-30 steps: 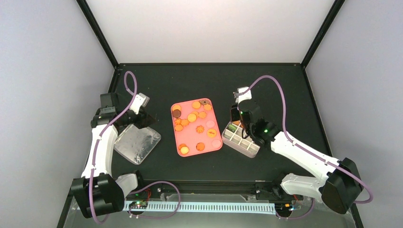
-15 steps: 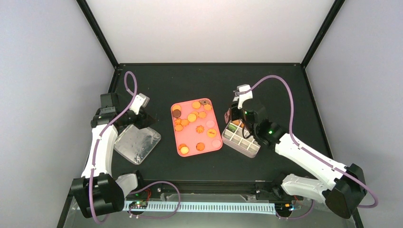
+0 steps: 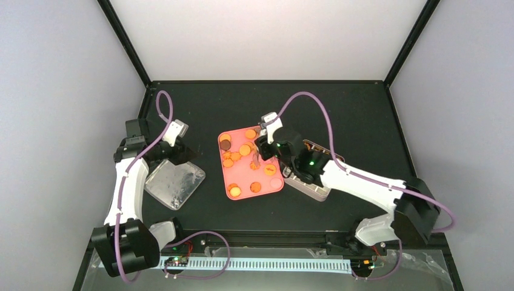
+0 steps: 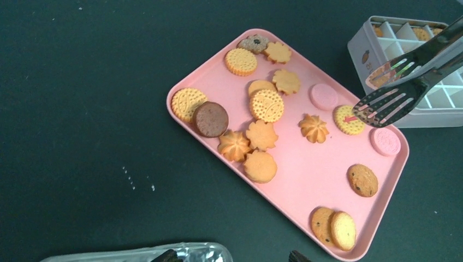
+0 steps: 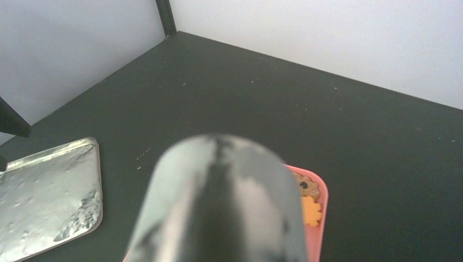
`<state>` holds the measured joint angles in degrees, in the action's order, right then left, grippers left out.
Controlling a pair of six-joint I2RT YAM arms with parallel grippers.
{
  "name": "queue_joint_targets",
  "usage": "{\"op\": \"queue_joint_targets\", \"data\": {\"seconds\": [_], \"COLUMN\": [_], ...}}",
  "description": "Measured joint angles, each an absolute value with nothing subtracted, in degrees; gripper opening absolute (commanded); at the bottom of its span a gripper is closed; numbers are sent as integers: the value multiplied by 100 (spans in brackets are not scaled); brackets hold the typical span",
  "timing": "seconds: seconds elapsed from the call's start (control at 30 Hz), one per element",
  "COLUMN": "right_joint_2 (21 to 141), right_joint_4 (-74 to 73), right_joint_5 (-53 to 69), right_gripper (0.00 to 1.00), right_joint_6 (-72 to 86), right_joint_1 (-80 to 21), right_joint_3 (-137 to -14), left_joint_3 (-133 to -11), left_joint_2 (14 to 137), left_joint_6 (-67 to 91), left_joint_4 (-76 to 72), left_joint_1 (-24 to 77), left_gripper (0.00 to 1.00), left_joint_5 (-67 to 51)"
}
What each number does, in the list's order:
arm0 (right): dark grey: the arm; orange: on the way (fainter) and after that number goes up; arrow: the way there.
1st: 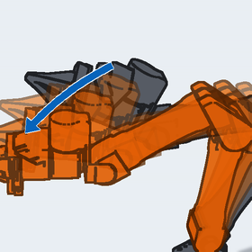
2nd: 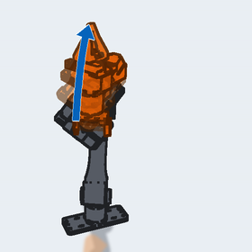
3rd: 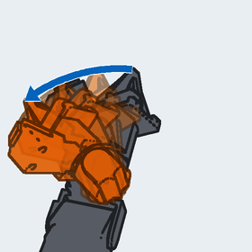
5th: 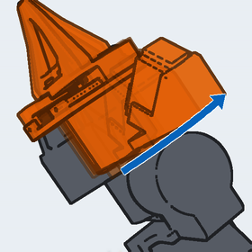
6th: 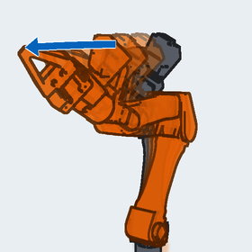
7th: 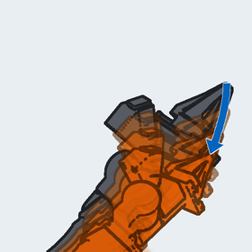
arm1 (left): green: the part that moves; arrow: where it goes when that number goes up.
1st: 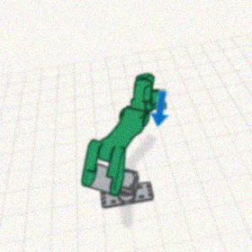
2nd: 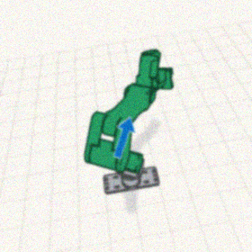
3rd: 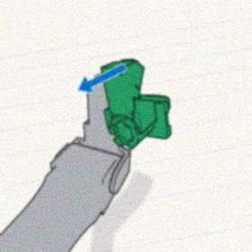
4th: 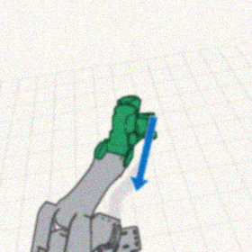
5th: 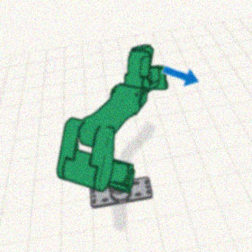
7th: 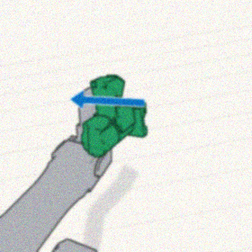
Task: Pack the cookies
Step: Pick up the fake cookies from the plate.
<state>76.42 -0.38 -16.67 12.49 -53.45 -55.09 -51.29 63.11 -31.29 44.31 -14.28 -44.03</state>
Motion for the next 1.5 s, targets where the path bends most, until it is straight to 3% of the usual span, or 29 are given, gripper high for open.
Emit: {"op": "queue_joint_targets", "data": {"seconds": [0.57, 1.5], "right_joint_2": [9297, 9452], "right_joint_4": [318, 554], "right_joint_5": [-1356, -1435], "right_gripper": [40, 35], "right_joint_6": [1273, 1343], "right_joint_1": [-5360, -5360], "right_joint_3": [-6294, -5975], "left_joint_3": [-5129, -5129], "left_joint_2": [6300, 6300], "left_joint_6": [-3391, -3389], "left_joint_4": [4676, 4676], "left_joint_1": [-1737, -1756], "left_gripper": [53, 53], "left_joint_5": [-4397, -4442]}}
